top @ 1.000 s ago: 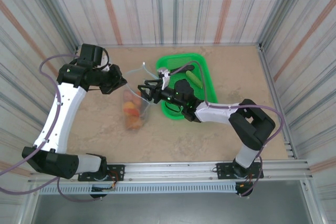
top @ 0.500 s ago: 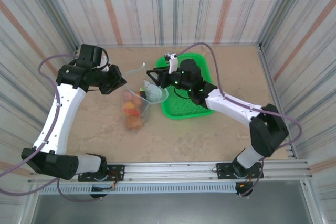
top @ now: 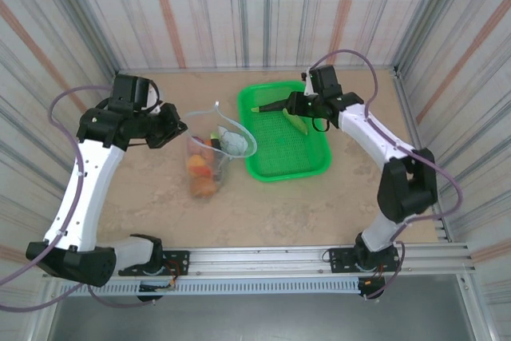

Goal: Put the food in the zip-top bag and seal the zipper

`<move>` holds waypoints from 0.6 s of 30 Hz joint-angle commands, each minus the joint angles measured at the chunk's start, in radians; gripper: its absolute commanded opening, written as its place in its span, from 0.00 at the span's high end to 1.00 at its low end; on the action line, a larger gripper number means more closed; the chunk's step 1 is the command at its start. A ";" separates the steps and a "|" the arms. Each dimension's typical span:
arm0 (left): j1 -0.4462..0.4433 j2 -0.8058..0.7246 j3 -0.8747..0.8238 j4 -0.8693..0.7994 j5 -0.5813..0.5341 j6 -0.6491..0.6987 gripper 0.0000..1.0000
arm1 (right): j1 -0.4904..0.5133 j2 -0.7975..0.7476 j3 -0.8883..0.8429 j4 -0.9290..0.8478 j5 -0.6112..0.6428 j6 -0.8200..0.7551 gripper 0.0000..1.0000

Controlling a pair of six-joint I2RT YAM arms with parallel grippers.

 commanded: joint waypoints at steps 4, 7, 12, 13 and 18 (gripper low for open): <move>0.001 -0.039 -0.024 0.007 -0.014 0.038 1.00 | 0.041 0.213 0.200 -0.239 0.169 -0.142 0.37; -0.002 -0.041 -0.024 0.005 -0.021 0.050 1.00 | 0.052 0.315 0.303 -0.290 0.237 -0.176 0.33; -0.009 -0.041 -0.025 0.006 -0.025 0.057 1.00 | 0.064 0.485 0.490 -0.396 0.283 -0.229 0.28; -0.011 -0.041 -0.025 0.007 -0.024 0.058 1.00 | 0.064 0.522 0.535 -0.421 0.293 -0.237 0.27; -0.014 -0.035 -0.020 0.012 -0.014 0.058 1.00 | 0.040 0.598 0.597 -0.446 0.278 -0.238 0.23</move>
